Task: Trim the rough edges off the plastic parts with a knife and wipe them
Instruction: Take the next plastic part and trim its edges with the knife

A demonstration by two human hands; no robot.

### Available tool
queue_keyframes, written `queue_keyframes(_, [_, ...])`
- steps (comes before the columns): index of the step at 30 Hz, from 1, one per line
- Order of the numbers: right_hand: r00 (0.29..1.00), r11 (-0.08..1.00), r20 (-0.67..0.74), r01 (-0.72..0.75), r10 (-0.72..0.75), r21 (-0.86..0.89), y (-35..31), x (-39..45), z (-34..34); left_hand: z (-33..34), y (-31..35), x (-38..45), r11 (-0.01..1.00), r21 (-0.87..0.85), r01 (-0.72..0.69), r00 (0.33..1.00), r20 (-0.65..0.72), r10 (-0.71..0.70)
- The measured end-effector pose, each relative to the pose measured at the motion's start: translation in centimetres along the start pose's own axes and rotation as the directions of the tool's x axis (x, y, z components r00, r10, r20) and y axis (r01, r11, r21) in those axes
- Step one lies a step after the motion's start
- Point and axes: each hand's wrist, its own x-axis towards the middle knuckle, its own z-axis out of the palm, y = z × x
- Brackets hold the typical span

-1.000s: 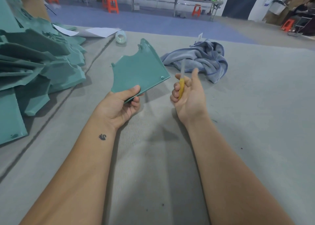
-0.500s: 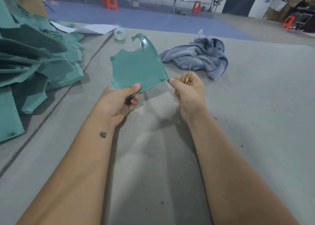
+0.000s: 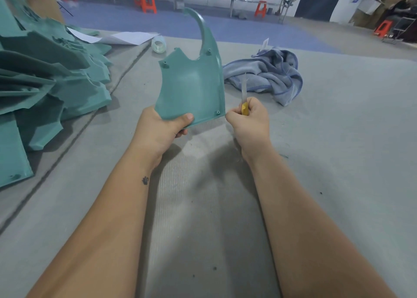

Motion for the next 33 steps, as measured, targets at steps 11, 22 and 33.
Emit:
queue_keyframes(11, [0.989,0.963,-0.093,-0.134,0.115,-0.234,-0.4,0.3,-0.4,0.0,0.4,0.8,0.968,-0.25,0.034,0.992,-0.109,-0.063])
queue_keyframes(22, [0.99,0.976,0.124,-0.035,0.063,-0.217,-2.5,-0.9,-0.1,-0.1,-0.2,0.4,0.916,0.378,-0.137,0.988,-0.019,0.156])
queue_keyframes(33, [0.993,0.986,0.006,-0.121,0.121,0.113,-0.2,1.1,-1.1,0.7,0.1,-1.4,0.862,0.437,-0.256,0.963,0.193,0.188])
